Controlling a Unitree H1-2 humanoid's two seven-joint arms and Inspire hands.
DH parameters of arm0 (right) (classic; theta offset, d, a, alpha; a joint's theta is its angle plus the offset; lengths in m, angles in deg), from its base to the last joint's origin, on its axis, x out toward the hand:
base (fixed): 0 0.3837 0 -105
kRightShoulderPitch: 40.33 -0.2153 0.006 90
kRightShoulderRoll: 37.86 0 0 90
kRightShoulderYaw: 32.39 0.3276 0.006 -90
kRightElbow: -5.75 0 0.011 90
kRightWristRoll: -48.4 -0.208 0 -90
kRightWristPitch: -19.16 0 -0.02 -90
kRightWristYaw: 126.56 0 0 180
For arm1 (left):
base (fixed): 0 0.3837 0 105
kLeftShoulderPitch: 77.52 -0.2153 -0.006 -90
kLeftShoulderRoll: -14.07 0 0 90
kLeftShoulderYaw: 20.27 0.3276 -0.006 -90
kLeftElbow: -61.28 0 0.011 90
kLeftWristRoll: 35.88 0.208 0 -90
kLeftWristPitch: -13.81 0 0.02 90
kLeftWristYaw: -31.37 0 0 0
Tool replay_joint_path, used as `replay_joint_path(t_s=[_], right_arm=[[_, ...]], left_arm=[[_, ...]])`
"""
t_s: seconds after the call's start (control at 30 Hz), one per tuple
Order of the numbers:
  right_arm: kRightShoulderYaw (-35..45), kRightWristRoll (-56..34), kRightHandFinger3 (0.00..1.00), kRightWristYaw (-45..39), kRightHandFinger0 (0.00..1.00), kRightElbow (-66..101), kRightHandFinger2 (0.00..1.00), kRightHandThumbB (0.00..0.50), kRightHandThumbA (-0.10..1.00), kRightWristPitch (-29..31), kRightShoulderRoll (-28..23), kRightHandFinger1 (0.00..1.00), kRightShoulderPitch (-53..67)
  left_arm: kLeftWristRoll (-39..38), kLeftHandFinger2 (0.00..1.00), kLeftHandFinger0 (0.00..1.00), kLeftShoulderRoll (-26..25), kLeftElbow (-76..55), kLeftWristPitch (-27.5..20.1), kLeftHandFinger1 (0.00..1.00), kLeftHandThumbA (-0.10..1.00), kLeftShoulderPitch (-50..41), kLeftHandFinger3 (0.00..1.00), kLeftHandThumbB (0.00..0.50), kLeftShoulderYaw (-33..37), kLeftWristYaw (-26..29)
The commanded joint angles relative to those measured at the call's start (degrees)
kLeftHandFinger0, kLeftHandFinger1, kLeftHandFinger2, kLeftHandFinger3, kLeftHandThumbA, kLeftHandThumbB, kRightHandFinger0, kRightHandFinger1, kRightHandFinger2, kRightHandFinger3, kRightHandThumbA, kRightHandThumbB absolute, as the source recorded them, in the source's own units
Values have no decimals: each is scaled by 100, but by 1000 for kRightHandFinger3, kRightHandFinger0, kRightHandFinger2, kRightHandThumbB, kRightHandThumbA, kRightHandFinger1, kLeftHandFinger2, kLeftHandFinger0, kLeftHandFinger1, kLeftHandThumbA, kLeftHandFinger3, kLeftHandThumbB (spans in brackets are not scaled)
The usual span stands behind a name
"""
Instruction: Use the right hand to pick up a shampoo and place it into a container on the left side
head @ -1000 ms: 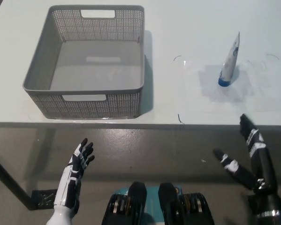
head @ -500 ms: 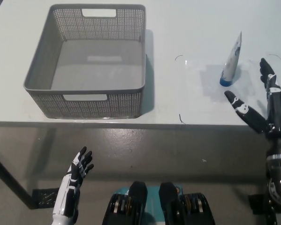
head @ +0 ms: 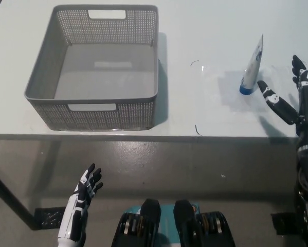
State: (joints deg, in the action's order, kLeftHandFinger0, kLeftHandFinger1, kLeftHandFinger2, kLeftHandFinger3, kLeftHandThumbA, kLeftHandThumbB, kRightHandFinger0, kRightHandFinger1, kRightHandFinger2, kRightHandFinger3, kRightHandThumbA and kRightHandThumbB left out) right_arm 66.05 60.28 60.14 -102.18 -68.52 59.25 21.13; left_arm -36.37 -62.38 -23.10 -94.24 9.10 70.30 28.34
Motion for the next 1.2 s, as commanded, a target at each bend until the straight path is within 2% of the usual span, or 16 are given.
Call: replay_joint_path(t_s=[0.0, 0.03, 0.07, 0.1, 0.27, 0.5, 0.7, 0.8, 0.97, 1.07, 1.17], right_arm=[[68, -74, 1000, 244, 1000, -332, 1000, 455, 849, -38, -145, 1000, -517], [73, -73, 1000, 261, 1000, -372, 1000, 455, 848, -28, -150, 1000, -541], [51, -32, 1000, 307, 1000, -596, 1000, 482, 860, -8, -184, 1000, -675], [36, -4, 1000, 329, 1000, -661, 1000, 487, 864, -6, -198, 1000, -707], [-65, 70, 1000, 380, 1000, -948, 1000, 435, 857, -76, -196, 1000, -912], [-228, 79, 1000, 409, 1000, -1780, 1000, 435, 848, 98, -235, 1000, -1226], [-264, 0, 1000, 509, 1000, -2465, 1000, 441, 810, 194, -247, 1000, -1531], [-338, 72, 1000, 604, 1000, -2752, 1000, 446, 829, 243, -263, 1000, -1660], [-538, 222, 1000, 769, 1000, -3077, 1000, 468, 873, 196, -269, 1000, -1845], [-587, 177, 1000, 783, 1000, -3224, 1000, 451, 861, 176, -272, 1000, -1943], [-621, 126, 1000, 829, 1000, -3504, 1000, 442, 840, 222, -272, 1000, -2111]], left_arm=[[-40, 1000, 1000, 9, -213, -176, 1000, 1000, 30, 1000, 299, 60, -52], [-50, 1000, 1000, 6, -214, -164, 1000, 1000, 45, 1000, 299, 61, -60], [-59, 1000, 1000, 7, -192, -167, 1000, 1000, 78, 1000, 301, 64, -67], [-67, 1000, 1000, 3, -197, -158, 1000, 1000, 75, 1000, 302, 69, -77], [-16, 1000, 1000, -17, -177, -180, 1000, 1000, 107, 1000, 311, 96, -106], [28, 1000, 1000, -19, -133, -241, 1000, 997, 78, 1000, 315, 123, -90], [25, 1000, 1000, -44, -142, -286, 1000, 993, 79, 1000, 292, 149, -93], [44, 1000, 1000, -49, -156, -237, 1000, 1000, 76, 1000, 306, 157, -76], [47, 1000, 1000, -66, -170, -219, 1000, 996, 72, 1000, 288, 174, -83], [28, 1000, 1000, -56, -170, -215, 1000, 989, 82, 1000, 299, 178, -76], [20, 1000, 1000, -72, -130, -274, 1000, 993, 91, 1000, 287, 187, -92]])
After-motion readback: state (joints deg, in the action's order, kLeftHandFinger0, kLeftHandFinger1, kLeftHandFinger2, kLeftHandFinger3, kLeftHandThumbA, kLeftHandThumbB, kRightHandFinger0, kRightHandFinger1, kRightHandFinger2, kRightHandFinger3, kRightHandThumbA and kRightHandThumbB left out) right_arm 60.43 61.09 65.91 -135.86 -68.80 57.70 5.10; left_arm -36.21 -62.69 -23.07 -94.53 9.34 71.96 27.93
